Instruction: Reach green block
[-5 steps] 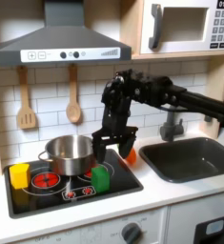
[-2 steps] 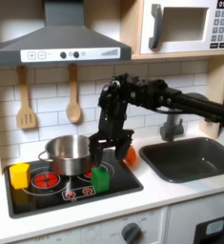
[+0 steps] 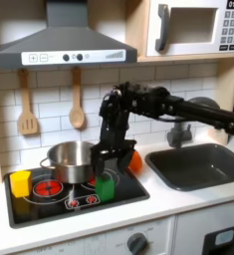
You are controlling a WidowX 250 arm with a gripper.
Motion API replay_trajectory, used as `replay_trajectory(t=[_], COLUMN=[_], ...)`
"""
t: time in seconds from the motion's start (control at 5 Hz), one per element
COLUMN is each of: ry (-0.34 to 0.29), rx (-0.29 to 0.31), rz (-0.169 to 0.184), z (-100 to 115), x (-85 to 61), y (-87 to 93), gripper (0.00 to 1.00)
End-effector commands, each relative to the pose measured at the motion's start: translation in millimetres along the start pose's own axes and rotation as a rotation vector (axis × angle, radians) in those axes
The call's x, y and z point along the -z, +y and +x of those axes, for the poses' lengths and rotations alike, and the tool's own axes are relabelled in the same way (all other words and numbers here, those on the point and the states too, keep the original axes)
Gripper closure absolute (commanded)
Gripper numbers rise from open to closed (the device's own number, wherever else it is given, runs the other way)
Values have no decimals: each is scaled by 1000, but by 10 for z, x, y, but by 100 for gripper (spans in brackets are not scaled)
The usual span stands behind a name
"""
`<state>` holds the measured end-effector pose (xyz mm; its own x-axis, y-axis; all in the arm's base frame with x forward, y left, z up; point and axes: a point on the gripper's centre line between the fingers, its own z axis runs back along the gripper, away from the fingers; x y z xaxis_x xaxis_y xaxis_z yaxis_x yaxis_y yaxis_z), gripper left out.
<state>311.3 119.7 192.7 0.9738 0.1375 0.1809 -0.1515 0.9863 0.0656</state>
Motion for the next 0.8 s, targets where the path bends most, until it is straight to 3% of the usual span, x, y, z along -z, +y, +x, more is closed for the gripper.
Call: replay_trajectory(t=[0.0, 0.6], ry=[27, 52], rx=[7, 26], rz=[-5, -1], z=[8, -3], x=[117, 231], y=[12, 10], gripper=[0, 0])
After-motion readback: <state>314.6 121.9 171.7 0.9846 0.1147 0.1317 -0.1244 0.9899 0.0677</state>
